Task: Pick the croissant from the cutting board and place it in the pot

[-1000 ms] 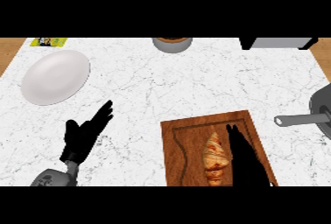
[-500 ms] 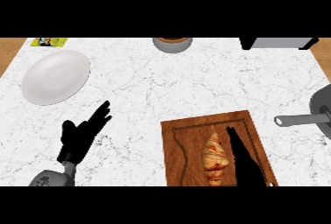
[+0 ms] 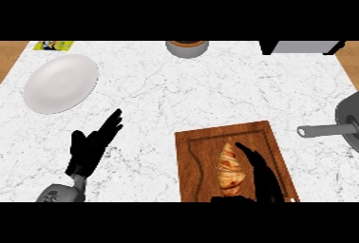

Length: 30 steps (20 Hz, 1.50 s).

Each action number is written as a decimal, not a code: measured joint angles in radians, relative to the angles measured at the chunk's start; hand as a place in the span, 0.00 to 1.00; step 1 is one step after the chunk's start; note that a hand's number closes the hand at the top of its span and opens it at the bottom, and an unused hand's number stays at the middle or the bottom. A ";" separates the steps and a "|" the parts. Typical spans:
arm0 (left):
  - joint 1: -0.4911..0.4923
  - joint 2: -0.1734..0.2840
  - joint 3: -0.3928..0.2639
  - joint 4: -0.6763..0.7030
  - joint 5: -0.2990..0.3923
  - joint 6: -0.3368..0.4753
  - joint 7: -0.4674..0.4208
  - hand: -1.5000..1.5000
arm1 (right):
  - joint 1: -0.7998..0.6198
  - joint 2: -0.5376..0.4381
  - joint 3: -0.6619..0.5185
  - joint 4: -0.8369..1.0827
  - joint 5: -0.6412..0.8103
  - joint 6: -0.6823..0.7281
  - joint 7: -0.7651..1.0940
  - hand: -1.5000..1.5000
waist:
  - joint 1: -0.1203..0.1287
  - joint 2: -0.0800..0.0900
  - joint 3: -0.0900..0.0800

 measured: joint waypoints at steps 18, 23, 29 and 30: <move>0.040 -0.012 0.056 -0.012 -0.013 -0.016 0.012 0.50 | 0.161 -0.034 -0.250 -0.013 -0.312 -0.133 -0.449 1.00 | -0.066 -0.016 0.004; 0.066 -0.006 0.072 -0.025 -0.008 -0.007 0.006 0.50 | 0.286 -0.089 -0.520 -0.042 -0.557 -0.114 -0.594 1.00 | -0.098 -0.018 0.010; 0.043 -0.003 0.068 -0.021 -0.009 -0.032 0.007 0.50 | 0.431 -0.151 -0.794 0.052 -0.807 0.054 -0.836 1.00 | -0.057 -0.006 0.006; 0.037 -0.004 0.068 -0.019 -0.009 -0.039 0.007 0.50 | 0.454 -0.157 -0.826 0.049 -0.825 0.069 -0.851 1.00 | -0.049 -0.003 0.006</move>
